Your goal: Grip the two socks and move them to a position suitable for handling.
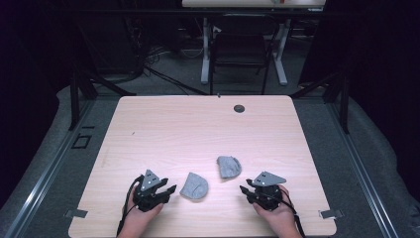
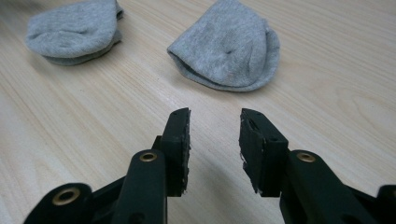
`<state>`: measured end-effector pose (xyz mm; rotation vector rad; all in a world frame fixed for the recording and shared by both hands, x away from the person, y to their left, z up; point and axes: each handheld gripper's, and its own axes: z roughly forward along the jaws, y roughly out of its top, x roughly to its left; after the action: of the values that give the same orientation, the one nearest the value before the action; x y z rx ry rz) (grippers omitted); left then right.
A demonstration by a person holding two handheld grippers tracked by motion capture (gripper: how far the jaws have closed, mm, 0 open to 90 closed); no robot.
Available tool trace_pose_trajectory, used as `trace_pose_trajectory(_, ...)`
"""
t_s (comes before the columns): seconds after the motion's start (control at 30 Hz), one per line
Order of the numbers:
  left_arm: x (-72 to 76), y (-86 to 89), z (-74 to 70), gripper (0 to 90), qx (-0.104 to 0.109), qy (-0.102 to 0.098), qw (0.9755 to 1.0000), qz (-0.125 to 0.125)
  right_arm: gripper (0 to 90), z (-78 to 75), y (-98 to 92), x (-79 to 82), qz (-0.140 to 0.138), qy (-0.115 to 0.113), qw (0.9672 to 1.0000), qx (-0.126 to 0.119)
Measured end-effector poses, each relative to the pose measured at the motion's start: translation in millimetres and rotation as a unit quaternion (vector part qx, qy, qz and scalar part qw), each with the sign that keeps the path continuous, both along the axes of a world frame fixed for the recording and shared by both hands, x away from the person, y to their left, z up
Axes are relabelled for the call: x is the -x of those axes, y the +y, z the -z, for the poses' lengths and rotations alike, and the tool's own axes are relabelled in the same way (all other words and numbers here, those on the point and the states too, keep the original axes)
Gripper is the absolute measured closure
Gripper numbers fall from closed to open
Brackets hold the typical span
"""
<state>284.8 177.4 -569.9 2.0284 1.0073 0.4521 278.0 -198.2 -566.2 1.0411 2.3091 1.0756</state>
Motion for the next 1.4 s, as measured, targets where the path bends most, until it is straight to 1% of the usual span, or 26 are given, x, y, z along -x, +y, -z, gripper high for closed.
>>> trace_pose_trajectory(0.07, -0.7, -0.5, -0.8, 58.6, 0.001, -0.003, 1.0000, 0.001, 64.6, -0.2, 0.4, 0.6, 0.001, -0.006, 1.0000, 0.005)
trace_pose_trajectory(0.1, -0.6, -1.2, -1.0, 59.7, 0.002, -0.003, 1.0000, 0.000, 64.9, -0.3, 0.5, 0.6, 0.002, -0.008, 1.0000, 0.004)
trace_pose_trajectory(0.13, -0.6, -2.1, -1.0, 59.7, 0.002, -0.005, 1.0000, -0.001, 64.9, -0.3, 0.5, 0.6, 0.002, -0.008, 1.0000, 0.004)
trace_pose_trajectory(0.2, -0.3, -3.9, -1.4, 63.1, 0.000, -0.003, 1.0000, 0.003, 65.3, -0.9, 0.4, 0.8, 0.002, -0.009, 0.9999, 0.005)
trace_pose_trajectory(0.23, -0.3, -5.2, -1.2, 64.3, -0.001, -0.005, 1.0000, 0.006, 65.4, -1.3, 0.7, 1.2, 0.005, -0.009, 0.9999, 0.008)
trace_pose_trajectory(0.47, -1.1, -16.7, -1.7, 69.0, -0.006, 0.000, 0.9997, 0.023, 66.2, -0.6, 3.0, 1.9, 0.003, -0.010, 0.9999, 0.011)
trace_pose_trajectory(0.57, -1.7, -20.5, -1.7, 71.4, -0.003, -0.001, 0.9997, 0.025, 66.8, -0.4, 3.2, 2.0, 0.003, -0.009, 0.9999, 0.011)
trace_pose_trajectory(0.73, -2.7, -24.8, -2.3, 74.7, -0.011, 0.000, 0.9994, 0.033, 67.5, -0.9, 2.8, 2.3, 0.003, -0.008, 0.9999, 0.010)
trace_pose_trajectory(0.77, -3.1, -25.8, -2.3, 76.9, -0.013, 0.000, 0.9992, 0.037, 67.5, -1.1, 2.6, 2.2, 0.002, -0.007, 0.9999, 0.011)
trace_pose_trajectory(0.83, -3.5, -28.7, -2.1, 77.7, -0.012, 0.000, 0.9991, 0.040, 67.5, -0.8, 2.7, 2.2, 0.002, -0.007, 0.9999, 0.010)
trace_pose_trajectory(0.87, -4.1, -29.9, -1.8, 79.9, -0.015, -0.001, 0.9990, 0.043, 67.5, -0.4, 2.9, 2.1, 0.003, -0.007, 0.9999, 0.009)
trace_pose_trajectory(0.9, -4.6, -31.2, -1.5, 79.9, -0.018, -0.001, 0.9988, 0.046, 67.5, -0.4, 2.9, 2.1, 0.003, -0.007, 0.9999, 0.009)
trace_pose_trajectory(0.93, -4.5, -33.0, -0.7, 82.2, -0.016, 0.001, 0.9988, 0.047, 67.4, -0.7, 2.7, 2.1, 0.001, -0.006, 0.9999, 0.011)
trace_pose_trajectory(0.97, -4.1, -34.5, 0.0, 82.2, -0.018, 0.003, 0.9986, 0.050, 67.4, -0.7, 2.7, 2.1, 0.001, -0.006, 0.9999, 0.011)
trace_pose_trajectory(1.0, -3.7, -35.8, 0.8, 84.7, -0.020, 0.005, 0.9983, 0.054, 67.2, -0.8, 2.7, 2.1, 0.000, -0.007, 0.9999, 0.011)
trace_pose_trajectory(1.03, -2.7, -38.0, 2.8, 85.6, -0.028, 0.004, 0.9979, 0.059, 67.1, -0.7, 2.7, 2.2, 0.001, -0.008, 0.9999, 0.009)
trace_pose_trajectory(1.07, -2.7, -38.0, 2.8, 86.4, -0.028, 0.004, 0.9979, 0.059, 67.1, -0.7, 2.7, 2.2, 0.001, -0.008, 0.9999, 0.009)
trace_pose_trajectory(1.2, -1.4, -40.3, 6.3, 88.1, -0.036, 0.010, 0.9972, 0.064, 66.8, -0.5, 2.6, 2.1, 0.000, -0.007, 0.9999, 0.009)
trace_pose_trajectory(1.4, 3.4, -44.9, 10.1, 88.8, -0.038, 0.016, 0.9965, 0.072, 66.5, -0.9, 2.9, 2.3, -0.004, -0.007, 0.9999, 0.008)
